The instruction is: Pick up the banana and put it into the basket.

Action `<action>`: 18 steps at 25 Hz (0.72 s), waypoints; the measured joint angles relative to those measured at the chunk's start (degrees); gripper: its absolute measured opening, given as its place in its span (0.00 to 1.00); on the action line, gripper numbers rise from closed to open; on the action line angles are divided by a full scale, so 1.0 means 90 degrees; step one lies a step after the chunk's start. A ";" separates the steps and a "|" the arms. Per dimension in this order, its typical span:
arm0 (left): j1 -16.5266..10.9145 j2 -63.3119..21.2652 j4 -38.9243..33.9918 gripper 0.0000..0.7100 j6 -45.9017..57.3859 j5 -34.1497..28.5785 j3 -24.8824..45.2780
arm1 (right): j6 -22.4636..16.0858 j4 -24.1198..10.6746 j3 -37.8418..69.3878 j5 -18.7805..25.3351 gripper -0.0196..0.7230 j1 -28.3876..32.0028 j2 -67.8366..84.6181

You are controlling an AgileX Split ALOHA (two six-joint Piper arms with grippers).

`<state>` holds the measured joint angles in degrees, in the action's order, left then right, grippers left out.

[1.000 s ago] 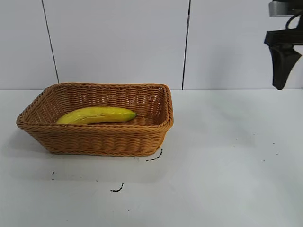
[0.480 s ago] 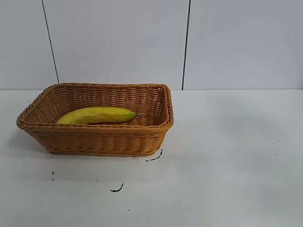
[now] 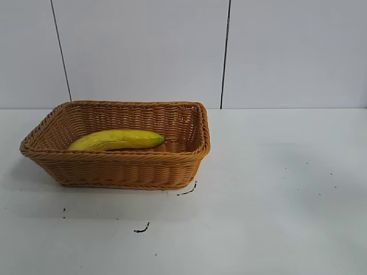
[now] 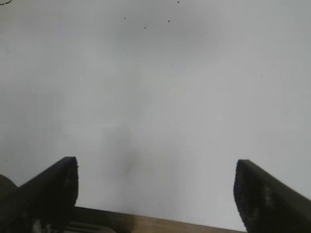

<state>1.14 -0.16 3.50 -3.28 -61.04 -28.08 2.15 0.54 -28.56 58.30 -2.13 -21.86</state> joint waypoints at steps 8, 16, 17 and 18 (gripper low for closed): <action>0.0000 0.0000 0.0000 0.98 0.0000 0.0000 0.0000 | 0.0000 0.0006 0.0006 0.0000 0.87 0.0000 0.1410; 0.0000 0.0000 0.0000 0.98 0.0000 0.0000 0.0000 | 0.0000 0.0019 0.0012 0.0007 0.87 0.0000 0.2457; 0.0000 0.0000 0.0000 0.98 0.0000 0.0000 0.0000 | 0.0000 0.0019 0.0017 0.0000 0.87 0.0000 0.2458; 0.0000 0.0000 0.0000 0.98 0.0000 0.0000 0.0000 | 0.0000 0.0019 0.0017 0.0006 0.87 0.0000 0.2464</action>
<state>1.14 -0.16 3.50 -3.28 -61.04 -28.08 2.15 0.71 -28.41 58.35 -2.13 0.31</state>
